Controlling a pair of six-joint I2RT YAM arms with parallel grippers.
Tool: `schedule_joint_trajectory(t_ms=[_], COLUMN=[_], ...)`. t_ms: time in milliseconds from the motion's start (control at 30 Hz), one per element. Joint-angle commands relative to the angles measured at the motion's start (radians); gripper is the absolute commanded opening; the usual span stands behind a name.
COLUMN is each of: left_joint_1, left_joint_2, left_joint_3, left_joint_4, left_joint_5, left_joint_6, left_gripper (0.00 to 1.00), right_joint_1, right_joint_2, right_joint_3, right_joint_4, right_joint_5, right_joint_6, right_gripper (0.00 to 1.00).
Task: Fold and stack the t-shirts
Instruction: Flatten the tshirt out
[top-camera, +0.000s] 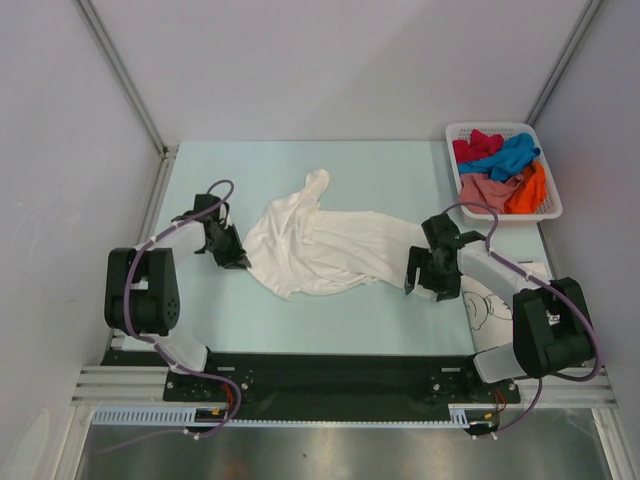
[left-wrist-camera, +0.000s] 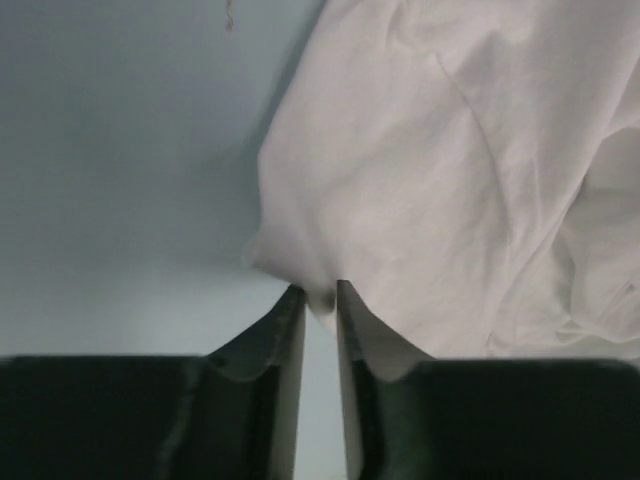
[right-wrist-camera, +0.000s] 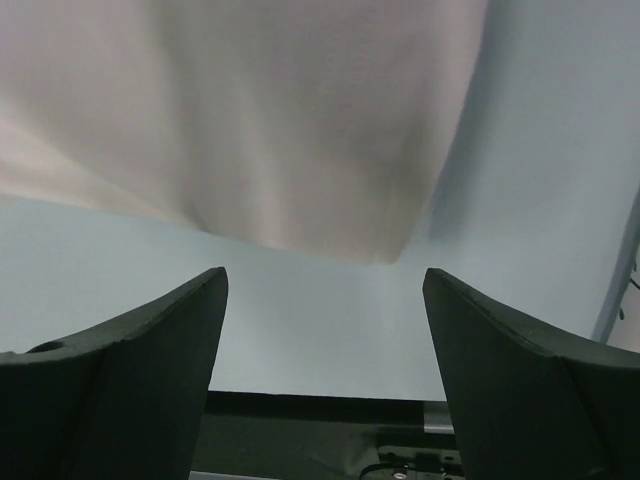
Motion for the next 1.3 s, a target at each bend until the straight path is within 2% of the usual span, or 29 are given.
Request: schedule_joint_trajectory(t_ms=[0,33,67,167,267,300,367,400,467,600,733,833,867,933,1000,1067,1100,1133,1167,1200,1267], left_joint_1=[0.005,0.005,0.005,0.005,0.005,0.005,0.005,0.005,0.004,0.004,0.004,0.004,0.004,0.004,0.004,0.004,0.004,0.004,0.005,0.004,0.004], left_joint_2=[-0.086,-0.109,-0.132,-0.244,-0.396,-0.436,-0.543,-0.563,-0.590,-0.636,-0.627,-0.593,-0.587,-0.562,-0.538,-0.525,-0.522,-0.516,-0.513,-0.510,-0.508], left_joint_3=[0.008,0.003,-0.015,-0.063,-0.127,-0.141,-0.166,-0.166,-0.170,-0.196,-0.201,-0.186,-0.187,-0.186,-0.175,-0.152,-0.143,-0.135,-0.118,-0.112,-0.107], left_joint_4=[-0.047,-0.069,-0.082,-0.149,-0.183,-0.191,-0.223,-0.241,-0.304,-0.320,-0.315,-0.300,-0.289,-0.268,-0.257,-0.257,-0.257,-0.258,-0.258,-0.264,-0.263], left_joint_5=[-0.006,-0.016,-0.025,-0.077,-0.085,-0.089,-0.102,-0.103,-0.112,-0.122,-0.120,-0.125,-0.123,-0.115,-0.105,-0.106,-0.108,-0.112,-0.117,-0.120,-0.109], left_joint_6=[0.017,0.011,0.002,-0.057,-0.104,-0.126,-0.146,-0.152,-0.156,-0.170,-0.170,-0.164,-0.163,-0.164,-0.157,-0.141,-0.135,-0.129,-0.117,-0.117,-0.117], left_gripper=[0.19,0.04,0.00,0.00,0.00,0.00,0.00,0.00,0.00,0.00,0.00,0.00,0.00,0.00,0.00,0.00,0.01,0.00,0.00,0.00,0.01], right_joint_1=[-0.012,-0.012,-0.012,-0.012,-0.009,-0.013,-0.015,-0.015,-0.015,-0.015,-0.042,-0.056,-0.062,-0.065,-0.076,-0.093,-0.102,-0.110,-0.117,-0.127,-0.128], right_joint_2=[-0.011,-0.017,-0.022,-0.037,-0.083,-0.103,-0.116,-0.122,-0.136,-0.191,-0.122,0.077,0.147,0.335,0.521,0.609,0.680,0.708,0.732,0.743,0.717], right_joint_3=[-0.036,-0.049,-0.065,-0.078,-0.098,-0.107,-0.102,-0.090,-0.069,0.006,0.221,0.377,0.518,0.658,0.885,1.067,1.112,1.160,1.207,1.246,1.235], right_joint_4=[0.044,0.085,0.104,0.139,0.178,0.198,0.199,0.186,0.147,0.049,0.078,0.126,0.127,0.142,0.098,0.043,0.026,-0.001,-0.058,-0.075,-0.103], right_joint_5=[0.087,0.089,0.092,0.080,0.061,0.056,0.040,0.040,0.038,-0.020,-0.110,-0.123,-0.122,-0.122,-0.122,-0.105,-0.105,-0.126,-0.117,-0.109,-0.102], right_joint_6=[0.007,0.010,0.014,0.025,0.016,0.007,-0.008,-0.010,0.002,0.019,0.016,0.019,0.019,0.005,-0.024,-0.051,-0.053,-0.052,-0.042,-0.044,-0.065], right_gripper=[0.83,0.82,0.79,0.66,0.39,0.26,0.16,0.00,0.00,0.00,0.00,0.00,0.00,0.00,0.00,0.00,0.06,0.16,0.37,0.44,0.49])
